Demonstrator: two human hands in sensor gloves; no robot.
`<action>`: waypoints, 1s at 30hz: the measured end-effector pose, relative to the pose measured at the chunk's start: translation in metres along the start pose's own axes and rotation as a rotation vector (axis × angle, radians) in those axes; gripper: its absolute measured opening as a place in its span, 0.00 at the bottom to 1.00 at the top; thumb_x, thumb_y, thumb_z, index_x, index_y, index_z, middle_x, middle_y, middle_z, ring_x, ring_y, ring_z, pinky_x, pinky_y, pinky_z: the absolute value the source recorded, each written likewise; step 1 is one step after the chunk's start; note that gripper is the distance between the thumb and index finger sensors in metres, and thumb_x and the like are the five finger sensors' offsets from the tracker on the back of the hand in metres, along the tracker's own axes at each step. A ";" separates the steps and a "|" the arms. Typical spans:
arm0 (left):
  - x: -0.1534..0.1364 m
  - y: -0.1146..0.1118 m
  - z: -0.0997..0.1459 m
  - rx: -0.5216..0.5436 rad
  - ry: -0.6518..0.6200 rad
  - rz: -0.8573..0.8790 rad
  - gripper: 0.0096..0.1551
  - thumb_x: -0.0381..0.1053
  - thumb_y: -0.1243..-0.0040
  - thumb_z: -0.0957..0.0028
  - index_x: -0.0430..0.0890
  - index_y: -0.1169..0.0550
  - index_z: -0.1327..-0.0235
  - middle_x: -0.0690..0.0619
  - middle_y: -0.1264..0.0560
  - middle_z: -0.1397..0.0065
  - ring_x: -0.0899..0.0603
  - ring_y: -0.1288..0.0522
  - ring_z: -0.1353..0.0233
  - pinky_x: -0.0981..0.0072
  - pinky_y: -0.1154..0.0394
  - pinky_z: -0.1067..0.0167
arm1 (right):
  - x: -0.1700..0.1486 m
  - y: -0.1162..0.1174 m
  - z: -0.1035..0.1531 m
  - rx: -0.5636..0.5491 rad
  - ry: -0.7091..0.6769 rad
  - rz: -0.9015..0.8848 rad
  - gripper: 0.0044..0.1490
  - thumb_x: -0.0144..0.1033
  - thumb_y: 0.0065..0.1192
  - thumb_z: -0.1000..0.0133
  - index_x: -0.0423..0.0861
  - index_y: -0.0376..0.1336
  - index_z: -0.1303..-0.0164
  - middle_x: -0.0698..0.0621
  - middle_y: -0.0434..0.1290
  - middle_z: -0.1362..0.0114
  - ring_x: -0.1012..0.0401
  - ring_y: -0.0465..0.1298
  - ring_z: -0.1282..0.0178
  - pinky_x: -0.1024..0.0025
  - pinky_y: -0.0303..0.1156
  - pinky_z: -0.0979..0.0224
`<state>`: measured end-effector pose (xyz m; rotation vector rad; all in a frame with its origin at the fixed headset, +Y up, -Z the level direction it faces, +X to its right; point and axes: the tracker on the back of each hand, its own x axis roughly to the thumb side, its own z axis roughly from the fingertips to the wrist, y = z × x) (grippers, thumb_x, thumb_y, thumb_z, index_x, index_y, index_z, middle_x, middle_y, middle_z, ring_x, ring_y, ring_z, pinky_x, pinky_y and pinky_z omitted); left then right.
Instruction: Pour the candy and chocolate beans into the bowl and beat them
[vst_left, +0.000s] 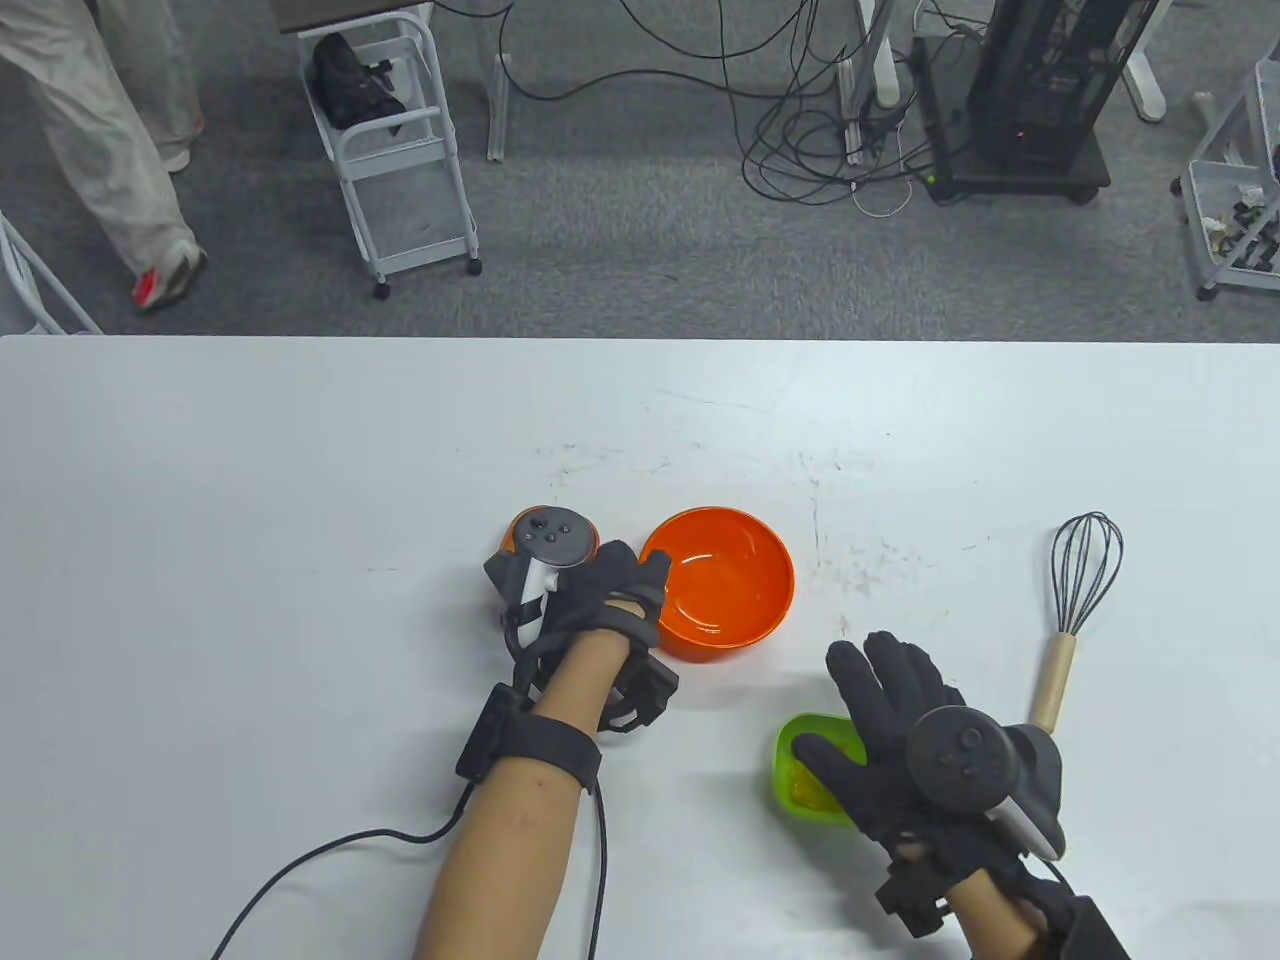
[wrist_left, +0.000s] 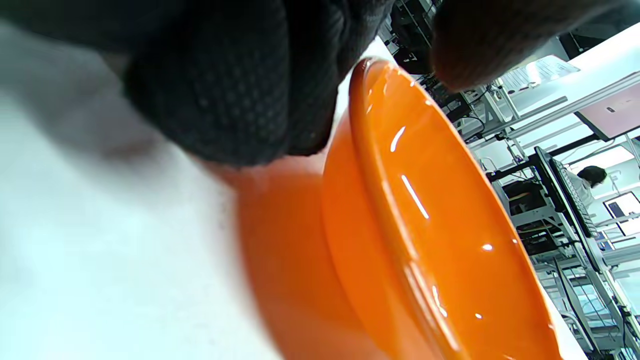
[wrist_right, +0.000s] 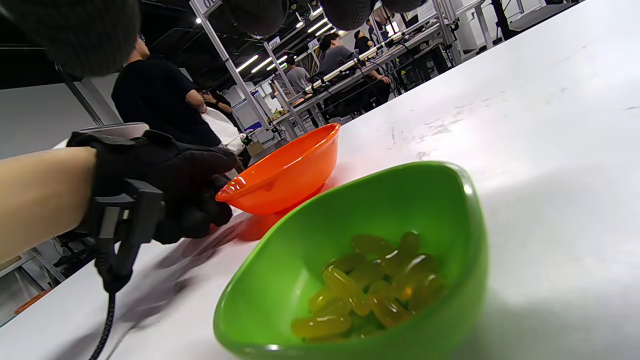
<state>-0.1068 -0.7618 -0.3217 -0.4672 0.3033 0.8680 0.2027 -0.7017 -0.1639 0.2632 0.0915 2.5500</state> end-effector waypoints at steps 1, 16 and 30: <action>0.000 0.002 0.003 0.001 -0.006 -0.002 0.45 0.72 0.42 0.46 0.42 0.33 0.27 0.42 0.16 0.48 0.39 0.15 0.66 0.61 0.17 0.78 | 0.000 0.000 0.000 -0.002 -0.001 -0.001 0.59 0.73 0.54 0.48 0.50 0.43 0.13 0.34 0.42 0.13 0.32 0.43 0.17 0.19 0.45 0.30; -0.017 0.102 0.072 0.202 -0.068 -0.255 0.47 0.76 0.45 0.46 0.49 0.38 0.21 0.38 0.24 0.33 0.36 0.17 0.54 0.59 0.18 0.73 | -0.002 -0.004 0.002 -0.029 0.000 -0.018 0.59 0.73 0.54 0.48 0.50 0.43 0.13 0.34 0.42 0.13 0.32 0.43 0.17 0.19 0.45 0.30; -0.041 0.112 -0.028 0.211 0.217 -0.501 0.44 0.71 0.35 0.49 0.51 0.32 0.25 0.48 0.17 0.49 0.45 0.18 0.69 0.67 0.19 0.83 | -0.008 -0.005 -0.002 -0.031 0.029 0.019 0.60 0.73 0.54 0.48 0.50 0.43 0.13 0.34 0.42 0.13 0.31 0.43 0.17 0.19 0.45 0.30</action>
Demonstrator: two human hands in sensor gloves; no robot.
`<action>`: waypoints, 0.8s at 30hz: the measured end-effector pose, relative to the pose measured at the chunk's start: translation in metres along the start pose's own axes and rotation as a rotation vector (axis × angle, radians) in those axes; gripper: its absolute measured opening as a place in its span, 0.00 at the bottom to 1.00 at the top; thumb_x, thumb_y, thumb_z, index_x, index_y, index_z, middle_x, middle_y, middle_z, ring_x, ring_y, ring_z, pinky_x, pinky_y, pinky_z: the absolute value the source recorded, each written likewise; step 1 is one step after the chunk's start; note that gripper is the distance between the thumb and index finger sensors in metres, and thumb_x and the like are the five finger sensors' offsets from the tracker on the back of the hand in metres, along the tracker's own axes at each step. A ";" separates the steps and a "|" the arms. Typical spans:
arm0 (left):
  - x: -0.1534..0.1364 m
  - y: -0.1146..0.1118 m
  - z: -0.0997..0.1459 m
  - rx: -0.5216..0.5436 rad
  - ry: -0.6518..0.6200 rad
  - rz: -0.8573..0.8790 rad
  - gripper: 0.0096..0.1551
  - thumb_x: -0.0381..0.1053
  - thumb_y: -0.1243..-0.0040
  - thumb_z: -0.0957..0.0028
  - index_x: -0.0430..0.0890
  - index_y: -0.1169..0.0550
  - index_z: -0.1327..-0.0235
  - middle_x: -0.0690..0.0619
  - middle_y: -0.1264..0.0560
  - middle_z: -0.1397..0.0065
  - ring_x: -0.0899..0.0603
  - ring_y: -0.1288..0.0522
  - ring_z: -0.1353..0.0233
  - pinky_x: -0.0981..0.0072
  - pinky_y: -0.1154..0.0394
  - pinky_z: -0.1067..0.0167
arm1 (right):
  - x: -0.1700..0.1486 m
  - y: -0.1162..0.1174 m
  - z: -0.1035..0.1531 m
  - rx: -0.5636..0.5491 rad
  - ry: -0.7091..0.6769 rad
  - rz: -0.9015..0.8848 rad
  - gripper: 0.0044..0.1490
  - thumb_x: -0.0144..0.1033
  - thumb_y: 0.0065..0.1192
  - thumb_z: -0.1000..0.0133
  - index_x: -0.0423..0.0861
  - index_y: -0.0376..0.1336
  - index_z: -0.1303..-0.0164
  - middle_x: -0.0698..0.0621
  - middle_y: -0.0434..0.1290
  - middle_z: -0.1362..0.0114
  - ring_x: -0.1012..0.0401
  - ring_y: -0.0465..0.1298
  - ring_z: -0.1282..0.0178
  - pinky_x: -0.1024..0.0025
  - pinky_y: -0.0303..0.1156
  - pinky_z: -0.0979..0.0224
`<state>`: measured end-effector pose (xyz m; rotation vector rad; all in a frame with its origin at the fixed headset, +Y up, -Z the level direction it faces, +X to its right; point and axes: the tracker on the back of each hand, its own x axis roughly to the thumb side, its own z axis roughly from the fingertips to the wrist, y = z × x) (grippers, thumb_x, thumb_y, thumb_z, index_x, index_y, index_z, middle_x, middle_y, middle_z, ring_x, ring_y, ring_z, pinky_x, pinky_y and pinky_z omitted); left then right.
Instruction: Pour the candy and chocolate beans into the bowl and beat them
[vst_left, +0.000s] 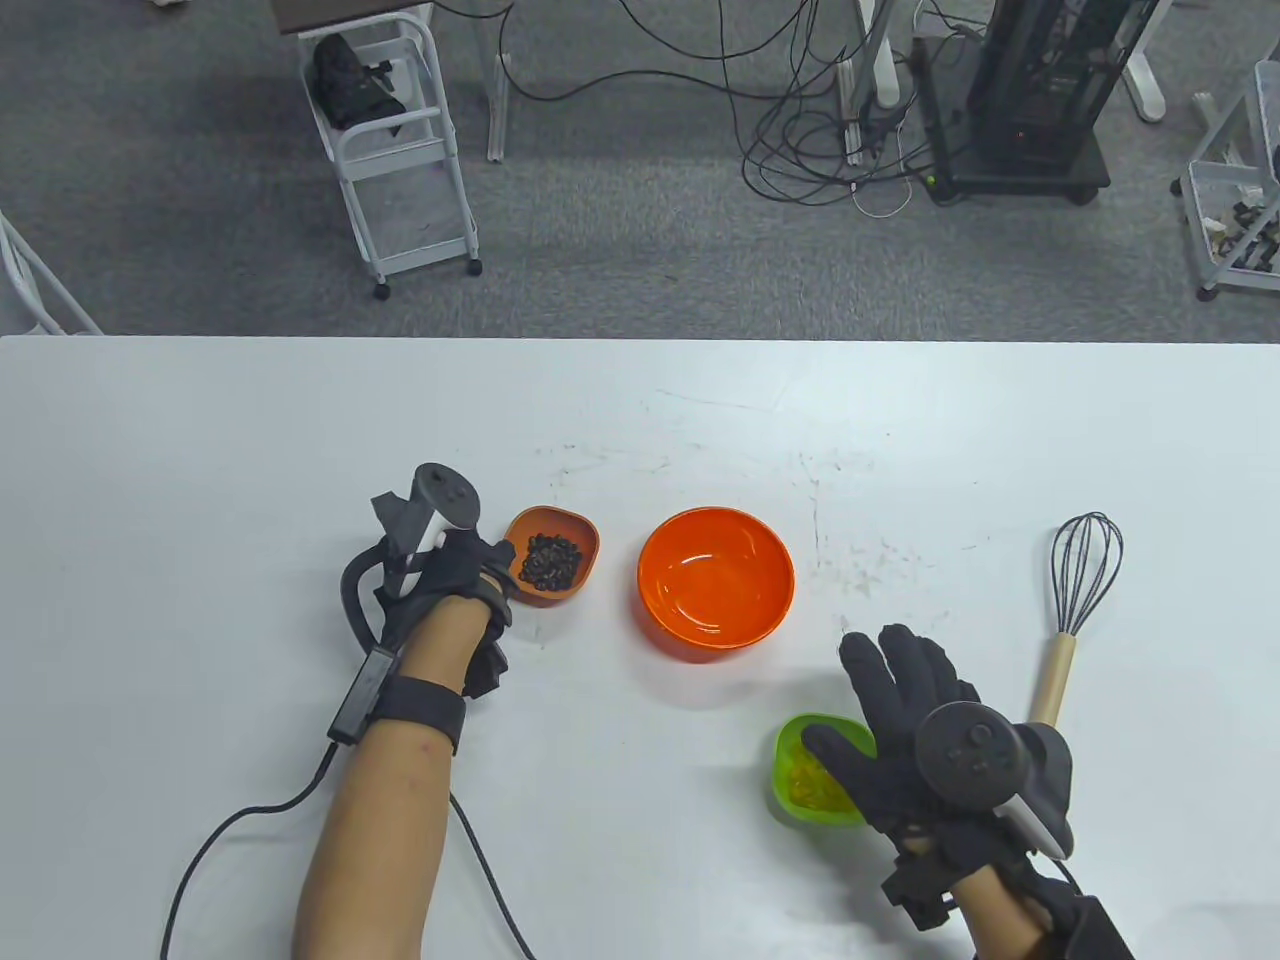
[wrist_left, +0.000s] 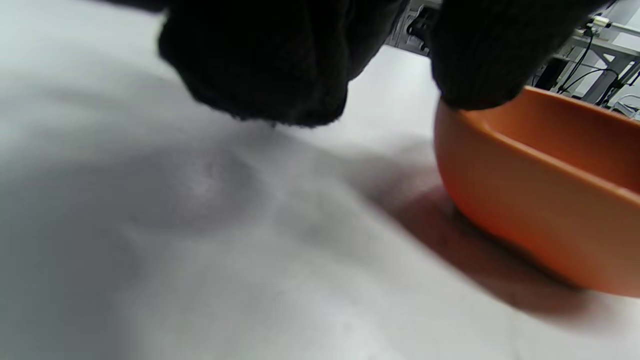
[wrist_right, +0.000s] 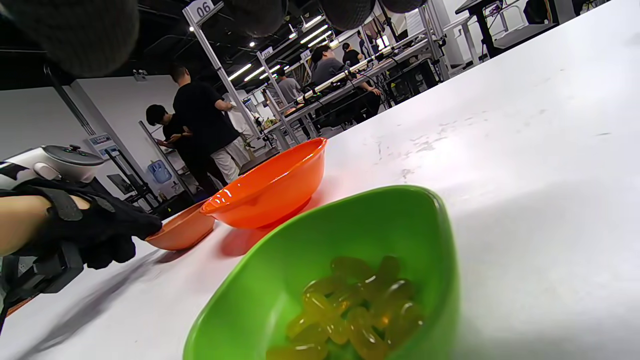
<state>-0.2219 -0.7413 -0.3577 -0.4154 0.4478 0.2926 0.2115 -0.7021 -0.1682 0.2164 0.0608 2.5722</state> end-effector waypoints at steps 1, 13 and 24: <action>0.001 0.000 -0.003 -0.014 0.005 0.020 0.43 0.71 0.34 0.49 0.50 0.30 0.27 0.49 0.16 0.51 0.45 0.18 0.71 0.67 0.20 0.84 | 0.000 0.000 0.000 0.000 0.001 -0.003 0.59 0.73 0.54 0.48 0.50 0.43 0.13 0.34 0.42 0.13 0.32 0.43 0.17 0.19 0.45 0.30; 0.018 -0.012 -0.010 -0.021 -0.067 0.068 0.26 0.59 0.35 0.46 0.46 0.17 0.42 0.52 0.13 0.66 0.48 0.19 0.80 0.63 0.19 0.88 | 0.000 0.001 0.000 0.001 -0.012 -0.018 0.59 0.73 0.54 0.48 0.50 0.43 0.13 0.34 0.42 0.13 0.32 0.43 0.17 0.19 0.44 0.30; 0.021 0.018 0.012 0.074 -0.094 0.119 0.25 0.57 0.29 0.50 0.44 0.15 0.46 0.49 0.13 0.73 0.49 0.19 0.83 0.63 0.19 0.89 | 0.000 -0.001 0.001 -0.006 -0.013 -0.035 0.59 0.73 0.54 0.48 0.50 0.43 0.13 0.34 0.42 0.13 0.32 0.43 0.17 0.19 0.44 0.30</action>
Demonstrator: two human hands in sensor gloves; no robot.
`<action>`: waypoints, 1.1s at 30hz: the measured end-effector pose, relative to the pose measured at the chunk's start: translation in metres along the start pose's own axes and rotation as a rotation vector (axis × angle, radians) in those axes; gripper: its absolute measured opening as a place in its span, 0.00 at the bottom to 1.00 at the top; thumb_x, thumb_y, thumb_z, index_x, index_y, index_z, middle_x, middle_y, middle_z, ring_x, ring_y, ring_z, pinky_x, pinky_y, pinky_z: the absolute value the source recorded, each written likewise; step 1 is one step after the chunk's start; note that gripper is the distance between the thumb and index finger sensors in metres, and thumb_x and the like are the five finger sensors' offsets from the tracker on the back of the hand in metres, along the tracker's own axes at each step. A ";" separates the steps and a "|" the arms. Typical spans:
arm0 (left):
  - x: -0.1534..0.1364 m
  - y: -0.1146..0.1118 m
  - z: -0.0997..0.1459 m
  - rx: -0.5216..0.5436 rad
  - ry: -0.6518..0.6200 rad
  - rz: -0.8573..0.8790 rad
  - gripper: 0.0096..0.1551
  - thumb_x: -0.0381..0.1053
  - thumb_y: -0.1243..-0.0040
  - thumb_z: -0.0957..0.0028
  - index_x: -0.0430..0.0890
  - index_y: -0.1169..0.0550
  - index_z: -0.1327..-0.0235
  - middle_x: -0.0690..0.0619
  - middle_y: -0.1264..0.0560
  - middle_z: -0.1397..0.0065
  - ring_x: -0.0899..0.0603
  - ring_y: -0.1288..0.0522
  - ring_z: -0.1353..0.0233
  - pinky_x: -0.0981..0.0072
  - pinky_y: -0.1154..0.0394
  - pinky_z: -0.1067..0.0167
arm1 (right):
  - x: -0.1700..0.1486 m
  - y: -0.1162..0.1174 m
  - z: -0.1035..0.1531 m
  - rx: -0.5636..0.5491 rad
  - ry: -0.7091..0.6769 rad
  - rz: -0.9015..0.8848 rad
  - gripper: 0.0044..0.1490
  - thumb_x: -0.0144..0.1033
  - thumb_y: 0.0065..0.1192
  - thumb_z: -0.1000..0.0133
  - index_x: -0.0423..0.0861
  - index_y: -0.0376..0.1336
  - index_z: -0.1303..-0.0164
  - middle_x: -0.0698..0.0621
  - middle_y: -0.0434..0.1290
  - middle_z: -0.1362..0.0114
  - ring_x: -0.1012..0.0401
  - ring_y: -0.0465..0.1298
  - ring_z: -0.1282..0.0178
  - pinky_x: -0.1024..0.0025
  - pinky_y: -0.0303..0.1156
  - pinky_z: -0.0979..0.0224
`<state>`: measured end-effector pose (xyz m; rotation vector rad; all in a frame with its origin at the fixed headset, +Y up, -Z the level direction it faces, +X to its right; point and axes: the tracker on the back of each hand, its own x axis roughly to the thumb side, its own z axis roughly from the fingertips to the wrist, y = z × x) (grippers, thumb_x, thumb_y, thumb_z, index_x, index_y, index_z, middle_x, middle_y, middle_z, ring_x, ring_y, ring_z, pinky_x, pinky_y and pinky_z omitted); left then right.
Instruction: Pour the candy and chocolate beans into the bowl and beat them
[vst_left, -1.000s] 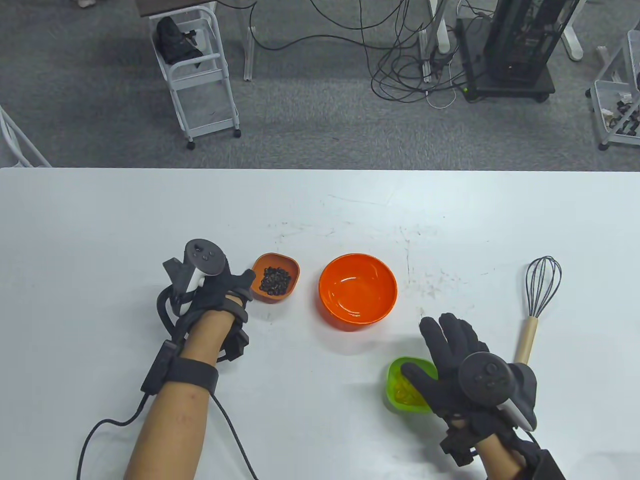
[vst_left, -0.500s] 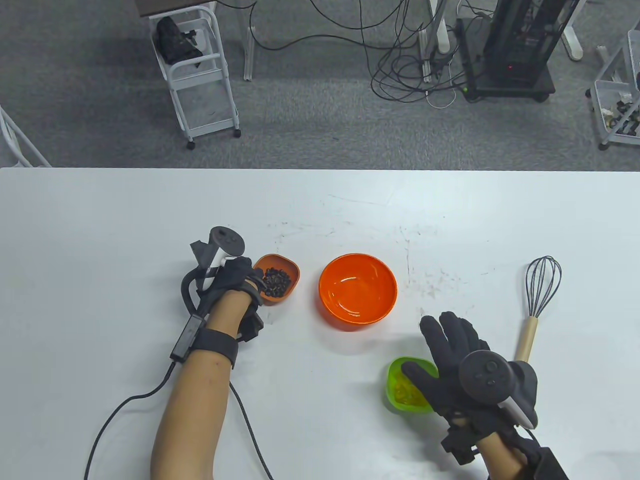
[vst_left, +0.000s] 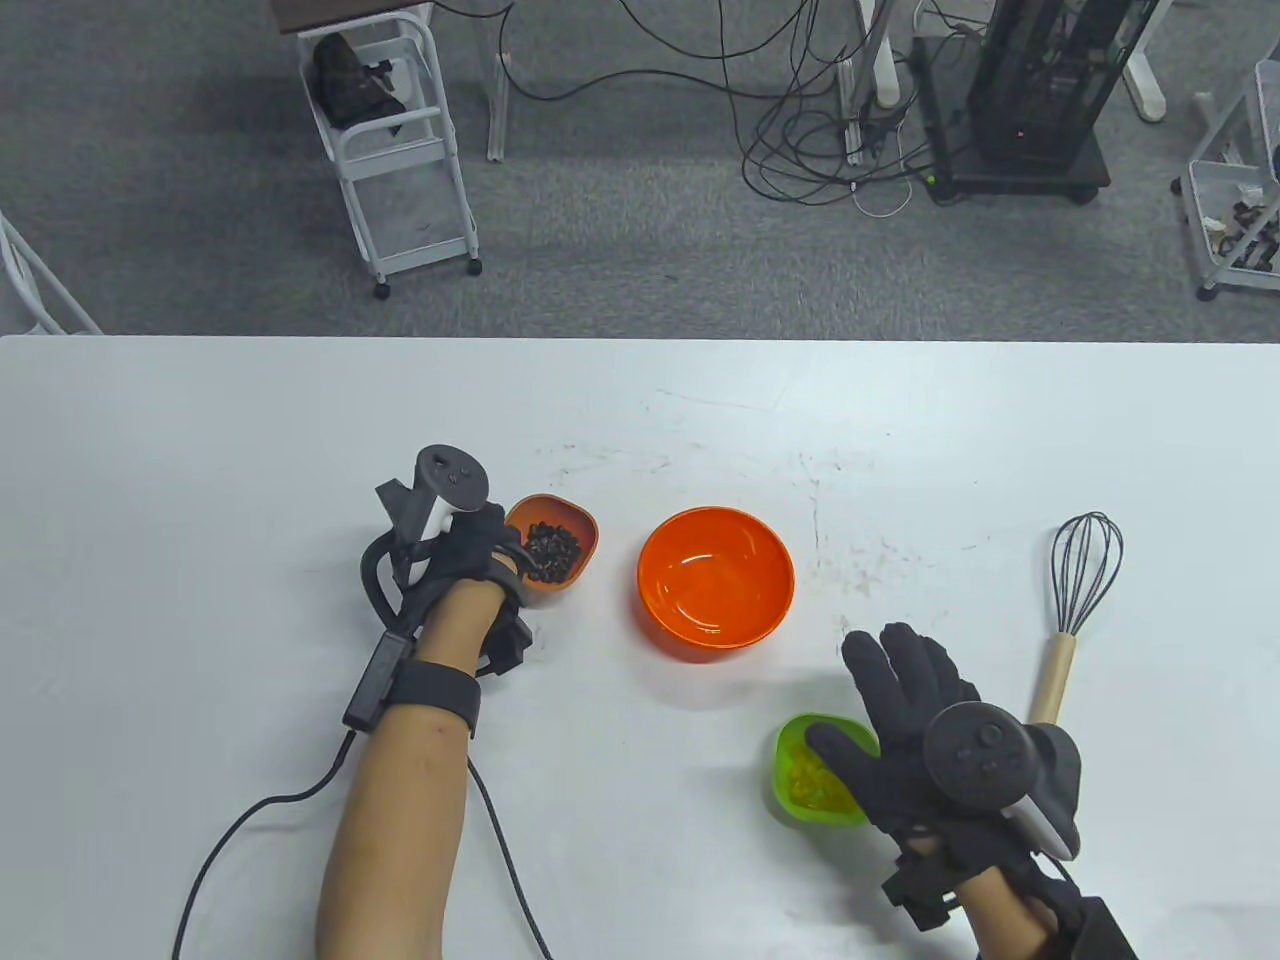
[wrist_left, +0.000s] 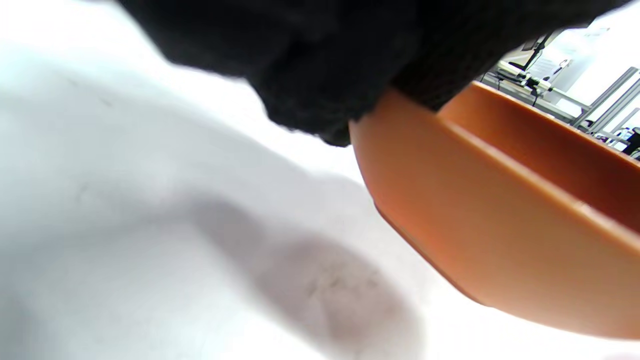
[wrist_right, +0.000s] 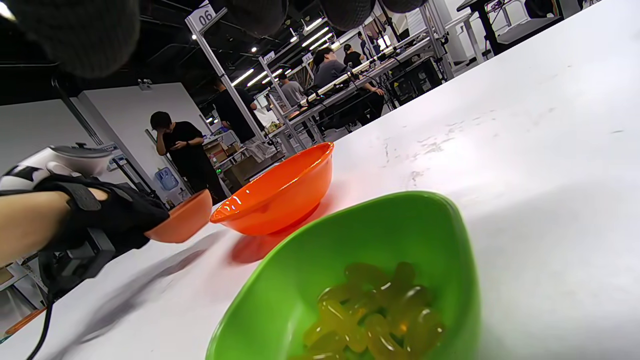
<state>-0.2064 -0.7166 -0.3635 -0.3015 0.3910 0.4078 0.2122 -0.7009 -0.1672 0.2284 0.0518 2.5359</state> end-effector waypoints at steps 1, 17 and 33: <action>0.005 0.005 0.005 0.007 -0.019 -0.012 0.25 0.57 0.29 0.50 0.44 0.15 0.46 0.49 0.13 0.73 0.49 0.19 0.83 0.63 0.19 0.90 | 0.000 0.000 0.000 0.001 0.000 -0.001 0.59 0.73 0.54 0.48 0.50 0.43 0.13 0.34 0.42 0.13 0.31 0.43 0.17 0.19 0.44 0.30; 0.108 -0.015 0.060 0.023 -0.232 -0.158 0.25 0.56 0.27 0.51 0.43 0.18 0.47 0.50 0.12 0.68 0.48 0.17 0.80 0.62 0.17 0.87 | -0.001 -0.006 0.002 -0.027 0.001 -0.017 0.59 0.73 0.54 0.48 0.50 0.43 0.13 0.34 0.42 0.13 0.31 0.43 0.17 0.19 0.44 0.30; 0.129 -0.043 0.051 0.058 -0.237 -0.207 0.26 0.55 0.27 0.52 0.44 0.22 0.45 0.49 0.12 0.60 0.44 0.13 0.73 0.59 0.15 0.81 | 0.001 -0.004 0.002 -0.015 -0.012 0.010 0.59 0.72 0.53 0.47 0.50 0.43 0.13 0.34 0.42 0.13 0.31 0.43 0.17 0.19 0.44 0.30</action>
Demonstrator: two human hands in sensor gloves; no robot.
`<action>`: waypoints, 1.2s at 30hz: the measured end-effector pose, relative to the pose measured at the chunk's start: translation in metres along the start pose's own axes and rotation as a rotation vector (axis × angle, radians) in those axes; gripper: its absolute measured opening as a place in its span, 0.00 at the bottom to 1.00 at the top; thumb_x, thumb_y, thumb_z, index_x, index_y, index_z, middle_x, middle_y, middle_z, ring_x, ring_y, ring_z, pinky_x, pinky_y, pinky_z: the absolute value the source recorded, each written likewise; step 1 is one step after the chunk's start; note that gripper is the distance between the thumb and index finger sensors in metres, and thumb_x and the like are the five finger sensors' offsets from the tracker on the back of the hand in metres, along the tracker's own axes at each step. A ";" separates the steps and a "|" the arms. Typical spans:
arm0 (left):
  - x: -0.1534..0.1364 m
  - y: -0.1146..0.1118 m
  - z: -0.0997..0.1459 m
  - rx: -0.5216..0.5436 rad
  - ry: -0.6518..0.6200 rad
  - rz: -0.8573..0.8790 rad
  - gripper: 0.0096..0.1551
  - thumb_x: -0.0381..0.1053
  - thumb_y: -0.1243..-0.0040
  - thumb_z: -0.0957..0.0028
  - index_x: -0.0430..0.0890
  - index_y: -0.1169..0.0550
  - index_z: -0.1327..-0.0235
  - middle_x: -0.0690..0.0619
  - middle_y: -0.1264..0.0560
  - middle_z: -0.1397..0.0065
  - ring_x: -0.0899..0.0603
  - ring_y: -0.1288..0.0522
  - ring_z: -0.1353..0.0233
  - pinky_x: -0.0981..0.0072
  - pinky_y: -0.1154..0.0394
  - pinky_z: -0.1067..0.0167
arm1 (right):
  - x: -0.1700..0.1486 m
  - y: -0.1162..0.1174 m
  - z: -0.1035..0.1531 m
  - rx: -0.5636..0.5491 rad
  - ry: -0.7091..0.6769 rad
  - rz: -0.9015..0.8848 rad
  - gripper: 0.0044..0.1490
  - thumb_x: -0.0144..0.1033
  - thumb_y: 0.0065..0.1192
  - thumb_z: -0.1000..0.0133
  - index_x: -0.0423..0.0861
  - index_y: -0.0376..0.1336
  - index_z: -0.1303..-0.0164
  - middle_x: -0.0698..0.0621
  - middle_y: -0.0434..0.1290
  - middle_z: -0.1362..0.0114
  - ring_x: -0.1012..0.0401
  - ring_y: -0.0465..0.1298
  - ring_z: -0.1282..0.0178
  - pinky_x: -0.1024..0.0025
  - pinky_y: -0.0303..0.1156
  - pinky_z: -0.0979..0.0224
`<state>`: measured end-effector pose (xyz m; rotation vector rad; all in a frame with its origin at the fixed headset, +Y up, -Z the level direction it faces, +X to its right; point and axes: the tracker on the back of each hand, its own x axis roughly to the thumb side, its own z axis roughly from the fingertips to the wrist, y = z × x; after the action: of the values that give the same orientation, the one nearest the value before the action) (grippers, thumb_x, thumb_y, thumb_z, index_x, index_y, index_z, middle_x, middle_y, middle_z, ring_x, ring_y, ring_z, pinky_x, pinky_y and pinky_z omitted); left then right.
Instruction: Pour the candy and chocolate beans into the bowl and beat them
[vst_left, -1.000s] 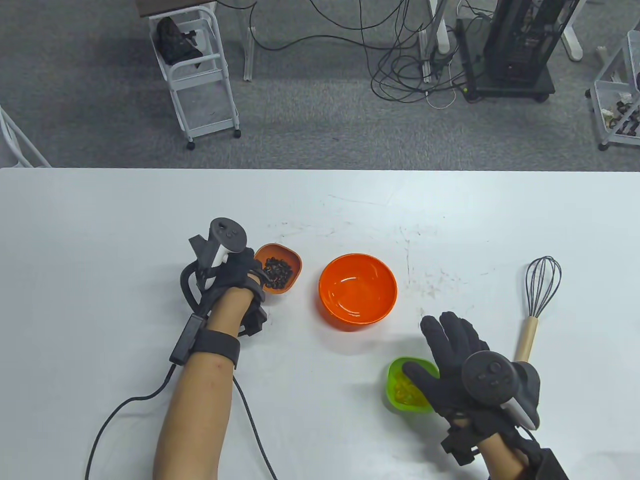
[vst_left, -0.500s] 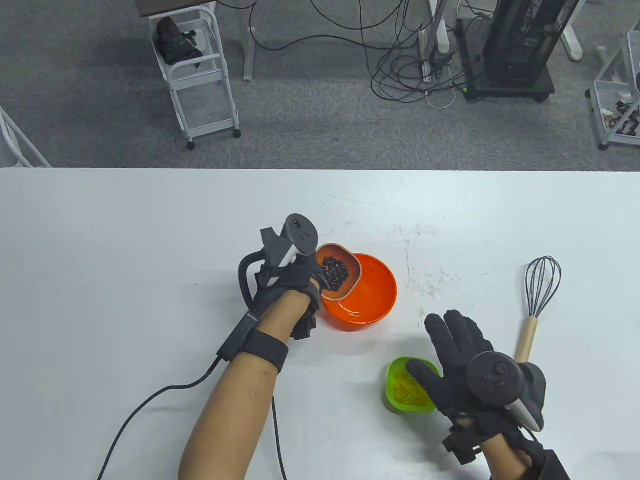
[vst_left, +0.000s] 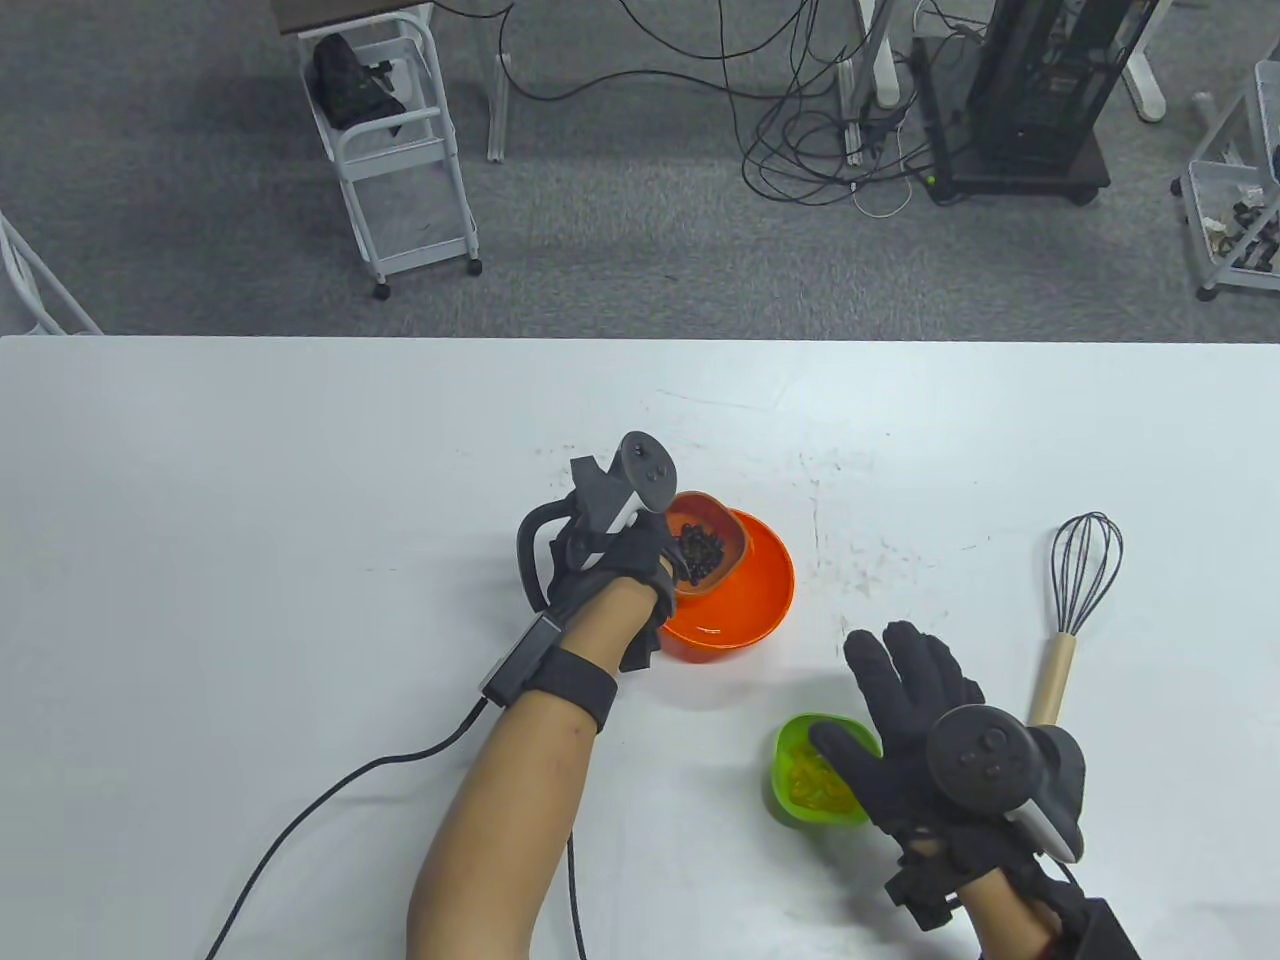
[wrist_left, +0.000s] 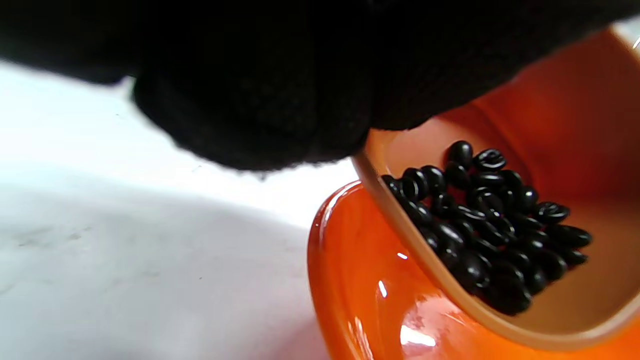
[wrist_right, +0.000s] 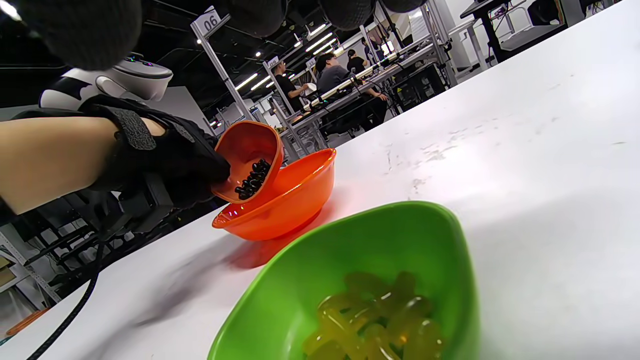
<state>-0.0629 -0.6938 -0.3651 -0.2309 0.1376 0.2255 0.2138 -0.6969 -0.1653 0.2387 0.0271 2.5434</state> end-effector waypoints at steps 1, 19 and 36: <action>0.000 0.000 0.001 0.008 -0.001 0.003 0.26 0.56 0.27 0.52 0.45 0.22 0.45 0.49 0.12 0.59 0.44 0.13 0.73 0.59 0.15 0.80 | 0.000 0.000 0.000 0.001 0.000 0.002 0.59 0.72 0.53 0.47 0.50 0.43 0.13 0.34 0.42 0.13 0.32 0.43 0.17 0.19 0.44 0.30; -0.004 -0.003 0.010 0.086 -0.063 0.022 0.26 0.54 0.30 0.51 0.47 0.26 0.44 0.48 0.12 0.52 0.43 0.12 0.69 0.59 0.15 0.78 | 0.001 0.001 0.000 0.007 0.002 -0.005 0.59 0.72 0.53 0.47 0.51 0.42 0.13 0.34 0.42 0.13 0.31 0.43 0.17 0.19 0.44 0.30; -0.006 -0.005 0.016 0.178 -0.136 0.071 0.25 0.54 0.29 0.51 0.48 0.26 0.45 0.50 0.13 0.49 0.43 0.11 0.64 0.59 0.14 0.75 | 0.001 0.001 -0.001 0.010 0.006 -0.008 0.59 0.72 0.53 0.47 0.51 0.43 0.13 0.34 0.42 0.13 0.31 0.43 0.17 0.19 0.44 0.30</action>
<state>-0.0656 -0.6955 -0.3480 -0.0335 0.0302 0.2972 0.2123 -0.6967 -0.1662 0.2340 0.0433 2.5363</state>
